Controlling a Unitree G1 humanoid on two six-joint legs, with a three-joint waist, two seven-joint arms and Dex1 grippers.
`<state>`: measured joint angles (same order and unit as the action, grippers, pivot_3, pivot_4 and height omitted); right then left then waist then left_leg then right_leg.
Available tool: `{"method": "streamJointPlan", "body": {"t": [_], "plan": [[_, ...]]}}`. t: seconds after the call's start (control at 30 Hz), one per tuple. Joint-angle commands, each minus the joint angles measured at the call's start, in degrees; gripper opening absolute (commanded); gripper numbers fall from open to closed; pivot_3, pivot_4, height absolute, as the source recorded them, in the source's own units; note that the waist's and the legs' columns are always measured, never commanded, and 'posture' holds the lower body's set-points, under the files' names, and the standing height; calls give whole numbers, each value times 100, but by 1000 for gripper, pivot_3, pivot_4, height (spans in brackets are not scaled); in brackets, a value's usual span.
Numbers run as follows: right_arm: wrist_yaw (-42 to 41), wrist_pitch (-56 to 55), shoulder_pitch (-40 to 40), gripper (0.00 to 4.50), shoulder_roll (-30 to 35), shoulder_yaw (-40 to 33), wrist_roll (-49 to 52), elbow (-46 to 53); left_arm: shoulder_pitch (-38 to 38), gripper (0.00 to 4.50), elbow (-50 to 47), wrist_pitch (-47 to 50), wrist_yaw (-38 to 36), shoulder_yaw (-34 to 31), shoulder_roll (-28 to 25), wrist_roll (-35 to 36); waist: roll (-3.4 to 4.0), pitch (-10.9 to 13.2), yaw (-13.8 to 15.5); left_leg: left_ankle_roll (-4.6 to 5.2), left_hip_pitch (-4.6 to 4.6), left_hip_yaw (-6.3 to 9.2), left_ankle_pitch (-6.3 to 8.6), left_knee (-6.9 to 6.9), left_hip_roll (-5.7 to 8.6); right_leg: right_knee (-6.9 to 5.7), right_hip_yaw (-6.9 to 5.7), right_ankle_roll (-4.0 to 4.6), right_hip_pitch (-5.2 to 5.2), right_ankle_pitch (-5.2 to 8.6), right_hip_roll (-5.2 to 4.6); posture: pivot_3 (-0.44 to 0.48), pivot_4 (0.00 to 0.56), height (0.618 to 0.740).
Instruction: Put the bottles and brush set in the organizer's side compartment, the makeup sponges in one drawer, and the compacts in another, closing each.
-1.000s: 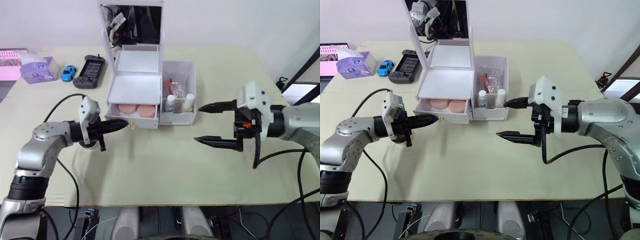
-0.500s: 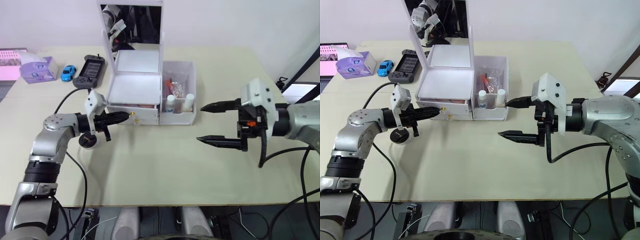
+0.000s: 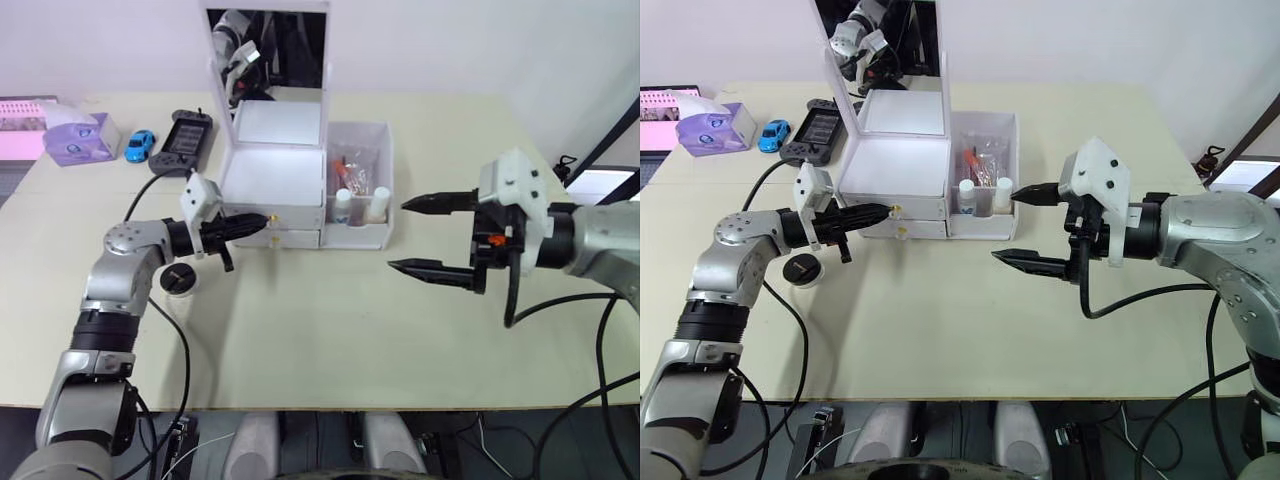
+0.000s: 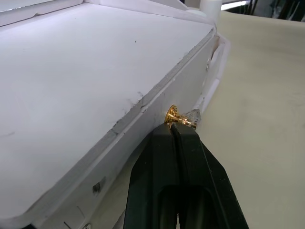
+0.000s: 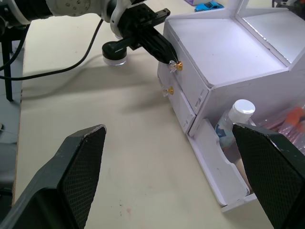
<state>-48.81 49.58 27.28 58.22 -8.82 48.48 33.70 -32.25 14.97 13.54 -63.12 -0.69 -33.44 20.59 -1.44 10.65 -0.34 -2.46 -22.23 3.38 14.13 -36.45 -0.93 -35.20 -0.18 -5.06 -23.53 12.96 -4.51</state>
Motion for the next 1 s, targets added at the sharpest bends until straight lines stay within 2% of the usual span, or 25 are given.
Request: {"method": "streamJointPlan", "body": {"t": [0.03, 0.2, 0.33, 0.43, 0.53, 0.6, 0.63, 0.67, 0.77, 0.8, 1.0], "plan": [[26, -92, 70, 4500, -4, -158, 35, 140, 24, 65, -324, 81, 160, -139, -8, 65, 0, 0, -9, 0, 0, 0, 0, -1, 0, 0, 0, 0, 1, -1, -1, 0, 150, 740], [-38, -73, 58, 4500, -9, -168, 103, 73, 428, 65, -905, 475, 2, -425, -235, 488, 0, 0, -33, 0, 0, -1, 0, 7, 0, 3, 0, -1, -2, 0, -2, 0, 150, 740], [-128, 45, 31, 4500, -112, -285, 347, -273, 1226, 65, -1670, 1279, -201, -1136, -821, 1254, 1, 1, -68, 1, 0, -6, 1, 31, -2, 6, 2, -8, -16, 3, -2, 0, 150, 740], [-112, -82, 27, 4500, -340, -454, 429, -674, 1675, 65, -1736, 1609, -163, -1727, -1187, 1562, 1, 1, -50, 1, 1, -2, 1, 33, -4, 1, 1, -9, -18, 5, 2, 0, 150, 740], [-175, -222, -101, 4500, -435, -560, 286, -1102, 2034, 816, -1569, 1628, -173, -2214, -1493, 1605, 1, 2, -30, 1, 1, -3, 1, 24, -3, 2, 1, -4, -15, 6, 0, 0, 150, 740], [-192, -541, -368, 4500, -500, -724, 31, -1405, 2224, 1794, -1160, 1419, -243, -2554, -1694, 1510, -3, -1, -16, 1, 1, -4, 1, 17, 0, 7, 1, -4, -10, 5, -7, 0, 150, 740], [-220, -703, -573, 4500, -533, -852, -80, -1549, 2301, 2445, -879, 1189, -260, -2728, -1785, 1405, -3, -1, -12, 0, 1, -4, 1, 16, 1, 10, 1, -4, -8, 6, -8, 0, 150, 740], [-178, -941, -753, 4500, -657, -1064, -187, -1763, 2359, 2814, -594, 1007, -241, -2905, -1865, 1325, -5, -2, -8, 0, 0, -6, 1, 15, 1, 12, 1, -4, -8, 6, -9, 0, 150, 740], [-268, -1544, -1332, 4500, -806, -1499, -543, -2217, 2453, 4296, 32, 562, -245, -3182, -2028, 1165, -5, -2, -11, 0, -4, -10, 1, 22, 4, 15, 1, -3, -12, 5, -13, 0, 150, 740], [-343, -1767, -1564, 4500, -806, -1605, -711, -2363, 2469, 4438, 252, 424, -251, -3267, -2078, 1120, -5, -2, -5, 0, -5, -10, 1, 24, 4, 14, 1, -4, -13, 6, -13, 0, 150, 740], [-582, -2570, -2436, 4500, -853, -2163, -1146, -3070, 2484, 4438, 1697, -416, -235, -3623, -2331, 872, -2, -1, -41, 0, -1, -11, 1, 33, 2, 9, 1, -8, -17, 9, -9, 0, 150, 740]]}}
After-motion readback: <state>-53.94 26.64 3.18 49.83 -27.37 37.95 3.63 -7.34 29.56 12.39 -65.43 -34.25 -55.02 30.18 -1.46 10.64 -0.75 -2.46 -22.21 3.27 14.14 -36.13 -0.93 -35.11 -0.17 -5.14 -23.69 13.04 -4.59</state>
